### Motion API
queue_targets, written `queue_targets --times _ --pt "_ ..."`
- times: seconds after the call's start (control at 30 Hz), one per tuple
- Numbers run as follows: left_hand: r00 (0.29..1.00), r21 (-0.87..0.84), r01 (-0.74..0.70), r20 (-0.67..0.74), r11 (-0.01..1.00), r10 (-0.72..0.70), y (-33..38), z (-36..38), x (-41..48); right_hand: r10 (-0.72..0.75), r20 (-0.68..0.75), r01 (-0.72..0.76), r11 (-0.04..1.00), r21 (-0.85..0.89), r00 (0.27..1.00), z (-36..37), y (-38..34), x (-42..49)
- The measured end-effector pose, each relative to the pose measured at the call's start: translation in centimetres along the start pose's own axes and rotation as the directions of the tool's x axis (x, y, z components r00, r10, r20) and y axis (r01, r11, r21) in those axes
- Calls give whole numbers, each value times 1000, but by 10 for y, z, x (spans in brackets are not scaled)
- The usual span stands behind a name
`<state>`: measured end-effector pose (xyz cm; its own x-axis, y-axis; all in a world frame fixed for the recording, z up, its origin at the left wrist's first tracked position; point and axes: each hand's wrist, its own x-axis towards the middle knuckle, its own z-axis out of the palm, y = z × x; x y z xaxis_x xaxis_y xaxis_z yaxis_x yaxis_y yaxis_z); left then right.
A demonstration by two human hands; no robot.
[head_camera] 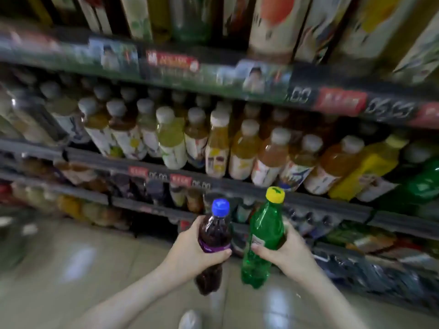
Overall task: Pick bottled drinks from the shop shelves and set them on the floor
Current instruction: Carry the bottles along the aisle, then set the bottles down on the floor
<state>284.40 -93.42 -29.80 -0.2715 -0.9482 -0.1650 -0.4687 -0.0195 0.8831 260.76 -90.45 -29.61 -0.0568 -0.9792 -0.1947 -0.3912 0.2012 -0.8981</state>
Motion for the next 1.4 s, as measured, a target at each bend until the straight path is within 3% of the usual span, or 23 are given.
queue_targets --times 0.1,0.2,0.3,0.43,0.57,0.77,0.9,1.0,1.17,1.4 --pt "985 38 171 -21 985 -170 -93 48 -9 131 60 -132 991 11 990 49 116 0" --pt "977 212 209 -5 955 -213 -185 100 -8 276 90 -277 961 -2 957 100 237 -1" --pt "964 185 257 21 948 -266 -293 154 2 355 68 -357 934 18 933 154 352 4" --pt "955 173 294 -10 940 -297 -434 230 17 360 -9 -361 933 -18 933 219 480 24" --pt "972 194 235 -50 953 -229 -559 305 32 369 -46 -370 929 -10 928 274 595 44" --pt "974 207 226 -41 952 -222 -656 370 26 288 -59 -289 957 -6 956 321 695 46" --pt "969 225 221 61 949 -240 -649 370 19 315 -14 -315 949 -21 949 326 687 39" --pt "932 306 274 149 912 -330 -621 348 12 421 27 -415 901 -124 907 309 643 32" --pt "867 316 426 127 848 -483 -506 284 -6 469 80 -435 861 -262 879 250 517 15" --pt "913 346 308 155 886 -378 -303 177 1 361 160 -285 887 -363 919 161 306 15"
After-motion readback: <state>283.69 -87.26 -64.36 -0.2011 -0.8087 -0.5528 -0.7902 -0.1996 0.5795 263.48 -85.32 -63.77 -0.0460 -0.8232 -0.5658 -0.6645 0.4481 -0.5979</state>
